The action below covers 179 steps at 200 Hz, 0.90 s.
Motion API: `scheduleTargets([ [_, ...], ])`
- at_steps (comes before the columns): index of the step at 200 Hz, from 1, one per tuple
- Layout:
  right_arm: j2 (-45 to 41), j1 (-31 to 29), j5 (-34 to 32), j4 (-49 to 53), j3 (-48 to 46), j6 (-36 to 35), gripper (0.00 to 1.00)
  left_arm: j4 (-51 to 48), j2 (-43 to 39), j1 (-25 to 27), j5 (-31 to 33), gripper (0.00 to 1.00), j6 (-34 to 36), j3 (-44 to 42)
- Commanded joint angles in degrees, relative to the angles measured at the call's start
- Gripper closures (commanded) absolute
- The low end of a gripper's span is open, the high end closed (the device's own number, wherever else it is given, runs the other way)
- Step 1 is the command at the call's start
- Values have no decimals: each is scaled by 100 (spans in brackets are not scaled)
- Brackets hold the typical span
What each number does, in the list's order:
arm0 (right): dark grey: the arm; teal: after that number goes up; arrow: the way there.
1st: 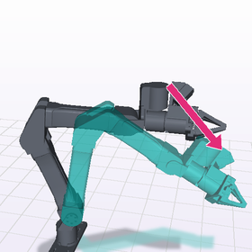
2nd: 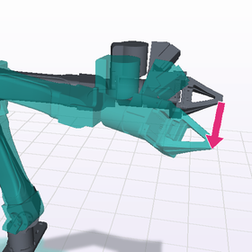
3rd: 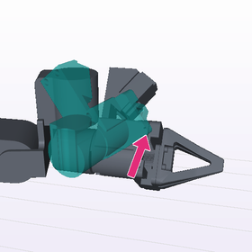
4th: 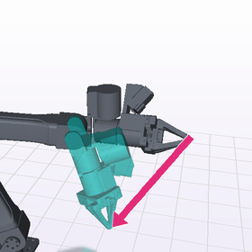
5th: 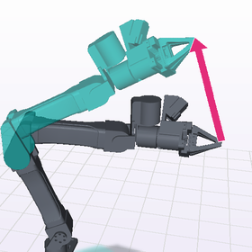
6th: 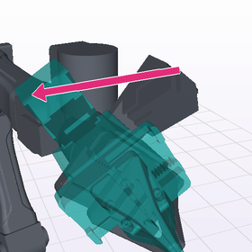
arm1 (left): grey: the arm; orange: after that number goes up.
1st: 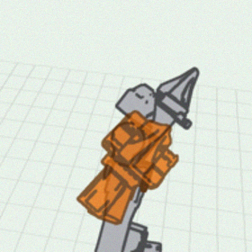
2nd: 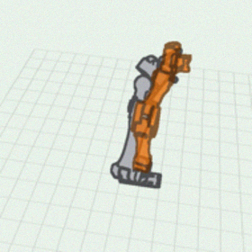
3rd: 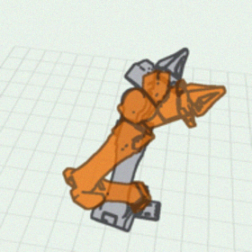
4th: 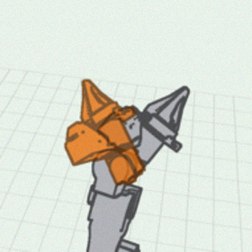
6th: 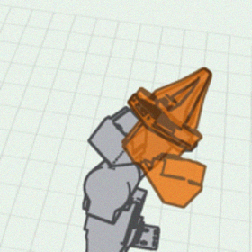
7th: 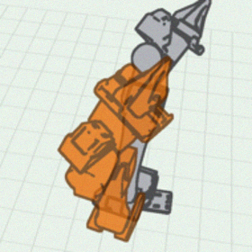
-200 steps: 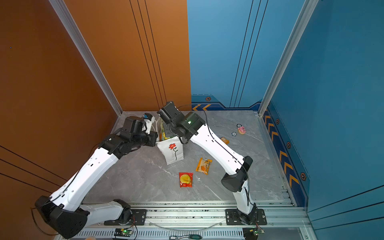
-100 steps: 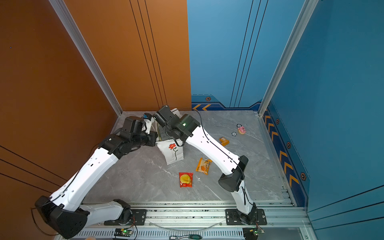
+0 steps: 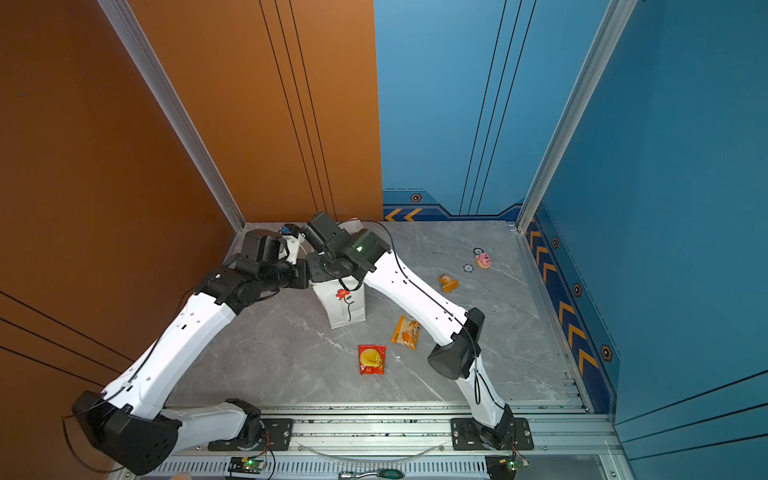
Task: Place the snacks into the paper bag
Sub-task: 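Lower the green Spring Tea pack into the paper bag held by the left gripper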
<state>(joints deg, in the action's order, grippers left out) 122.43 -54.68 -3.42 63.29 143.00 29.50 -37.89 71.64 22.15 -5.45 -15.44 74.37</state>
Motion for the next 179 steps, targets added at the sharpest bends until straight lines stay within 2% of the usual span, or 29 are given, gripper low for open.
scheduleTargets([
  [1, 106, 107, 525, -602, 125, 195, 100, 442, -62, 81, -281, 100, 15, 164],
  [22, 197, 189, 722, -691, 119, 283, 100, 446, -114, 58, -237, 100, 19, 131],
  [57, 119, 273, 637, -811, -25, 298, 100, 542, -344, 52, 65, 100, 33, -40],
  [102, -323, 580, 857, -1719, -1226, 727, 100, 583, -352, 22, -1, 100, 3, -70],
  [122, -565, 744, 671, -1893, -1609, 1022, 100, 590, -370, 24, 66, 100, -3, -87],
  [136, -601, 770, 783, -2206, -1844, 1178, 100, 589, -338, 25, 63, 100, -10, -88],
  [179, -56, 609, 1019, -2113, -1415, 1214, 100, 582, -264, 25, 41, 100, -20, -89],
])
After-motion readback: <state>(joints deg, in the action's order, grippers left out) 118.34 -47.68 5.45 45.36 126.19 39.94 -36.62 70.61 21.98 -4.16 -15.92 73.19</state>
